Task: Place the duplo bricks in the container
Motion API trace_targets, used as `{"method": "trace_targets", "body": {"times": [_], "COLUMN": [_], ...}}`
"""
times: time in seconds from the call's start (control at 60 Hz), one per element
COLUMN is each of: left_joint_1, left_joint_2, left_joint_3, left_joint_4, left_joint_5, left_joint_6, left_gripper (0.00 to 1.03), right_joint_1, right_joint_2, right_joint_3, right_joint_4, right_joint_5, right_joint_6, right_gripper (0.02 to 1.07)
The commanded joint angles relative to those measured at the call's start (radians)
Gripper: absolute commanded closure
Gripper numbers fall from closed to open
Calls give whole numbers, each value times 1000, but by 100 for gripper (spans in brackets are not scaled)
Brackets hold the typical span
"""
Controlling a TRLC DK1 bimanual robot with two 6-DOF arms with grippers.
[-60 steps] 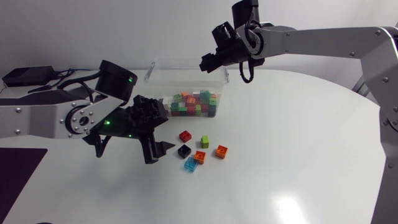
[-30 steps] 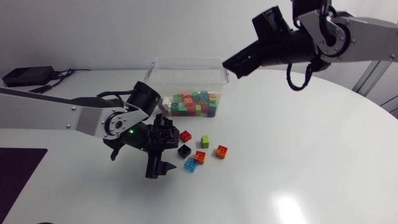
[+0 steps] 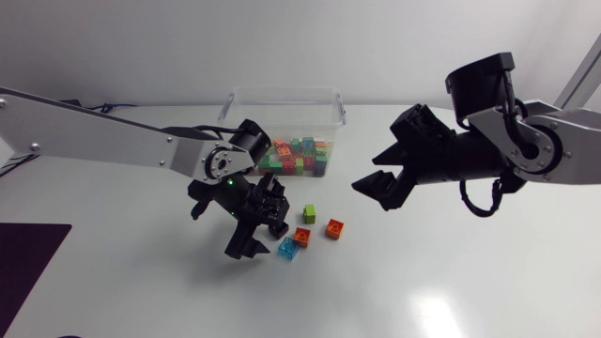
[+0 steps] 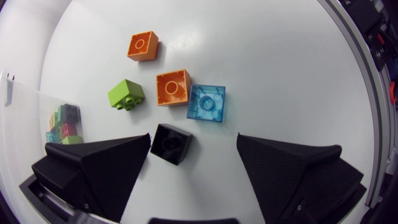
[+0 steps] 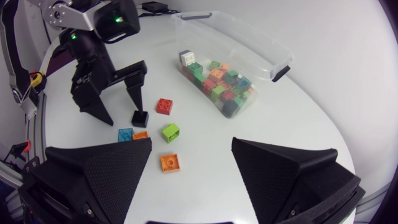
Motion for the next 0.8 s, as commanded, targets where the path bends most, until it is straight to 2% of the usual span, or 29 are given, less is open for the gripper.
{"method": "trace_targets", "body": {"times": [0.0,0.167,0.35,0.417,0.483,0.5,0.517,0.783], "left_joint_1": [13,21,21,16,15,15,13,24], "left_joint_2": [47,137,208,228,248,251,252,255], "left_joint_3": [60,164,255,278,299,302,302,304], "left_joint_4": [-33,-124,-207,-233,-257,-259,-259,-296], "left_joint_5": [-6,-24,-30,-30,-30,-29,-29,-27], "left_joint_6": [73,118,136,145,153,153,153,141], "left_gripper": [10,12,20,31,52,61,64,67], "right_joint_1": [22,62,63,63,63,63,63,99], "right_joint_2": [-31,-52,-57,-57,-57,-57,-57,-17], "right_joint_3": [-57,-130,-159,-165,-172,-173,-173,-173], "right_joint_4": [-19,-19,-18,-16,-15,-15,-15,-2], "right_joint_5": [-10,-7,-7,-7,-7,-7,-7,13], "right_joint_6": [-31,-42,-48,-48,-51,-51,-51,-39], "right_gripper": [14,14,14,14,14,14,14,14]}}
